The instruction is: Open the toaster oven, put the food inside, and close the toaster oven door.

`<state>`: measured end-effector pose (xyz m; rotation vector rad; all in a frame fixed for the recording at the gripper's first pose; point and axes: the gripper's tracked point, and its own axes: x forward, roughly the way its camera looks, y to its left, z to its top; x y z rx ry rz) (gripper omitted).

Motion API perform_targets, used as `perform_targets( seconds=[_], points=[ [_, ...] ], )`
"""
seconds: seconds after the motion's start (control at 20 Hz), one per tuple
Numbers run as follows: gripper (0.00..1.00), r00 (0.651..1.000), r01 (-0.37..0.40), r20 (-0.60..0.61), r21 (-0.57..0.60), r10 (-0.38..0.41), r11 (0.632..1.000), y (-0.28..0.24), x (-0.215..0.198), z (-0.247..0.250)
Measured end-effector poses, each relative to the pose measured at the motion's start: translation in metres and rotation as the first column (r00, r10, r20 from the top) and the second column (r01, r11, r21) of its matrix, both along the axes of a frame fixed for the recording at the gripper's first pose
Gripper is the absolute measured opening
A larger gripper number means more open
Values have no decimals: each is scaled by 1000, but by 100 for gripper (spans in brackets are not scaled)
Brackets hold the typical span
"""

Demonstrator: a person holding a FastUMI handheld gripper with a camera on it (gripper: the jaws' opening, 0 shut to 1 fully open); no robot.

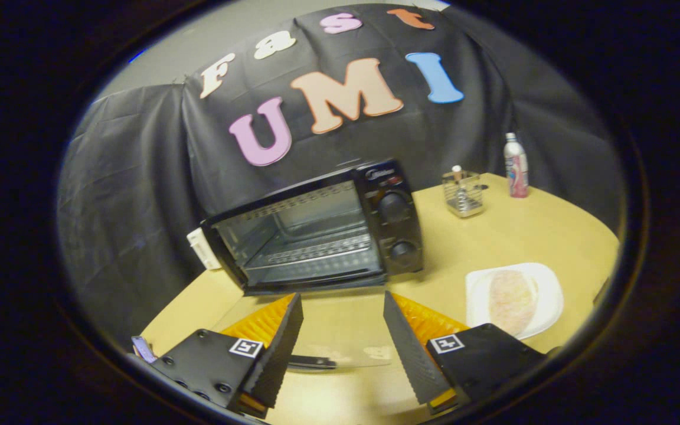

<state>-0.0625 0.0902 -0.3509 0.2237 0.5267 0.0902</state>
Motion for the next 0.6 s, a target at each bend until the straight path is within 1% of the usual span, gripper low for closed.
perform_targets(
  seconds=[0.15, 0.25, 0.35, 0.45, 0.6],
  points=[
    [88, 997, 78, -10, -63, -79, 995, -53, -3, 0],
    [88, 993, 115, -24, -108, -118, 988, -83, -9, -3],
    [89, 988, 142, -46, -127, -149, 982, -104, -14, -10],
    [89, 983, 159, -66, -129, -169, 979, -118, -15, -16],
    [90, 981, 158, -92, -159, -174, 975, -128, -13, -33]
  ],
)
